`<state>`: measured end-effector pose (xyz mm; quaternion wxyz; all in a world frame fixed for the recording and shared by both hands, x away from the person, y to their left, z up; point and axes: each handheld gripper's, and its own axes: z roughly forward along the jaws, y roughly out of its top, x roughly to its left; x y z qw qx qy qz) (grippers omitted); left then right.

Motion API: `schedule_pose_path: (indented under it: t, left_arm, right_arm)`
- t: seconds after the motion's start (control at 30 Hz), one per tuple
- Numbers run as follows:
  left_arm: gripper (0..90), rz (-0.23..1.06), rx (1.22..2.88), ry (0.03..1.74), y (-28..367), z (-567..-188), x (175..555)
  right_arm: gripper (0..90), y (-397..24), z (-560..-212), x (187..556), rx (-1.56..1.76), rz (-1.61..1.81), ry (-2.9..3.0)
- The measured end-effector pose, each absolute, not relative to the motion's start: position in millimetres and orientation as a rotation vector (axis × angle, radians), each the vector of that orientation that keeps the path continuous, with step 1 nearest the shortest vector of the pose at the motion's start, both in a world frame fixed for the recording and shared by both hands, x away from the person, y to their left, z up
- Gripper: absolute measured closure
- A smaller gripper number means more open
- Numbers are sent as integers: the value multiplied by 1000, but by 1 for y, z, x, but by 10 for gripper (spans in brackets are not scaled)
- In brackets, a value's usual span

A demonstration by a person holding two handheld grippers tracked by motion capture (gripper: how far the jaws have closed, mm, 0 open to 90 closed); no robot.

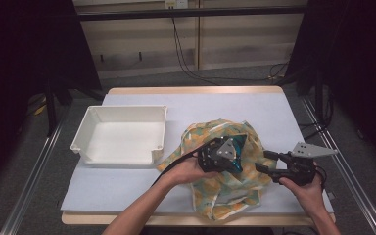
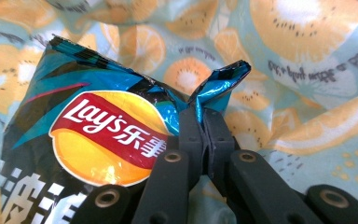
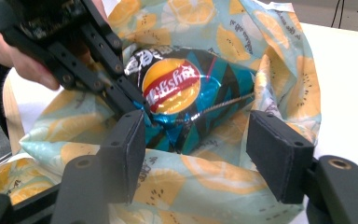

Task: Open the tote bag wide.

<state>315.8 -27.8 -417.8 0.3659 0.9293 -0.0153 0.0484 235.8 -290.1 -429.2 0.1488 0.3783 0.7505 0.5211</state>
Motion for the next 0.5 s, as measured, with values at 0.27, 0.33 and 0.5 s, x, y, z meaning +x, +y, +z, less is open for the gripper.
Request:
schedule_pose_path:
  t: [0.27,0.33,0.5]
  left_arm:
    - [881,109,2325,4,-18,-406,319]
    - [881,92,2306,18,-17,-405,319]
    - [882,81,2275,29,-13,-399,320]
  right_arm:
    - [378,-288,-430,237,1073,1494,2171]
    - [379,-288,-430,236,1078,1497,2173]
    - [385,-286,-430,236,1067,1499,2187]
